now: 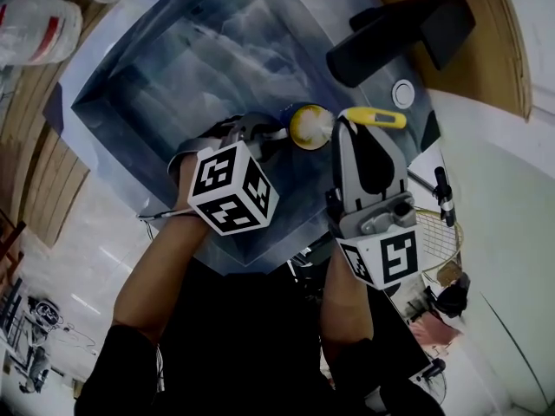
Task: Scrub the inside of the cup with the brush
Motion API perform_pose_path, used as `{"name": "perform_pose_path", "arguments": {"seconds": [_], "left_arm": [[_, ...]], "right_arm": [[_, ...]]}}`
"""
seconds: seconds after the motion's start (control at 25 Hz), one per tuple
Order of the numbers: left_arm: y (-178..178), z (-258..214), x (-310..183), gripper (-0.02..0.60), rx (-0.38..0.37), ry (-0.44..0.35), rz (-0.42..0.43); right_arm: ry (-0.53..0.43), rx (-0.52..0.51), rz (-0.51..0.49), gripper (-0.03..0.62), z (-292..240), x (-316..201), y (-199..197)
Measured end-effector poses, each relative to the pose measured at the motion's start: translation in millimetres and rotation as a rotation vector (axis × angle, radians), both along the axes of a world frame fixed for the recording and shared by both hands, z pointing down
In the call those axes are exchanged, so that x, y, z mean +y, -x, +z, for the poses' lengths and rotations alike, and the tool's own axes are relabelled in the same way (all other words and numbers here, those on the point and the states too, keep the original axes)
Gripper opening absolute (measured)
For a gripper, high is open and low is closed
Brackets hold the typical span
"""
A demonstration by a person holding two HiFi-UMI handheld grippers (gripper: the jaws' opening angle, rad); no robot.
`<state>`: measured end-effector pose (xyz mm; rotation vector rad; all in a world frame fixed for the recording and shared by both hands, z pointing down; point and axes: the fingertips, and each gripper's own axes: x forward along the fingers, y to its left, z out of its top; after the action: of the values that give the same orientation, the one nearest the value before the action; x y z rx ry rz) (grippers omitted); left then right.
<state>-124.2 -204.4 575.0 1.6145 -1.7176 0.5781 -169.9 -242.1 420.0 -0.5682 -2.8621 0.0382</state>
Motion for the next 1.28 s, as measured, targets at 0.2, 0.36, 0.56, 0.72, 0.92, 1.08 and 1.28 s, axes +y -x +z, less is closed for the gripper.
{"name": "perform_pose_path", "arguments": {"seconds": [0.2,0.36,0.56,0.72,0.92,1.08,1.28], "left_arm": [[-1.2,-0.1,0.1,0.081,0.002,0.0,0.001],[0.3,0.2,1.5,0.081,0.002,0.004,0.0],[0.2,-0.1,-0.2,0.081,0.005,-0.002,-0.001],[0.6,0.3,-0.1,0.081,0.004,-0.001,-0.009],[-0.6,0.2,-0.3,0.081,0.001,-0.001,-0.007],[-0.6,0.3,-0.2,0.081,0.002,0.0,-0.01],[0.1,0.0,-0.4,0.081,0.005,0.006,-0.012]], "right_arm": [[-0.079,-0.126,0.023,0.044,-53.0,-18.3,-9.6],[-0.118,-0.119,0.005,0.046,-43.3,-20.1,-4.7],[-0.145,-0.059,-0.028,0.046,-6.4,-4.5,-0.3],[-0.115,-0.021,-0.042,0.046,9.4,2.9,-0.5],[-0.133,-0.045,-0.055,0.046,-15.9,-8.7,-11.8],[-0.139,-0.082,-0.034,0.048,-52.4,-31.0,-31.1],[-0.133,-0.08,-0.048,0.048,-58.6,-30.7,-40.8]]}}
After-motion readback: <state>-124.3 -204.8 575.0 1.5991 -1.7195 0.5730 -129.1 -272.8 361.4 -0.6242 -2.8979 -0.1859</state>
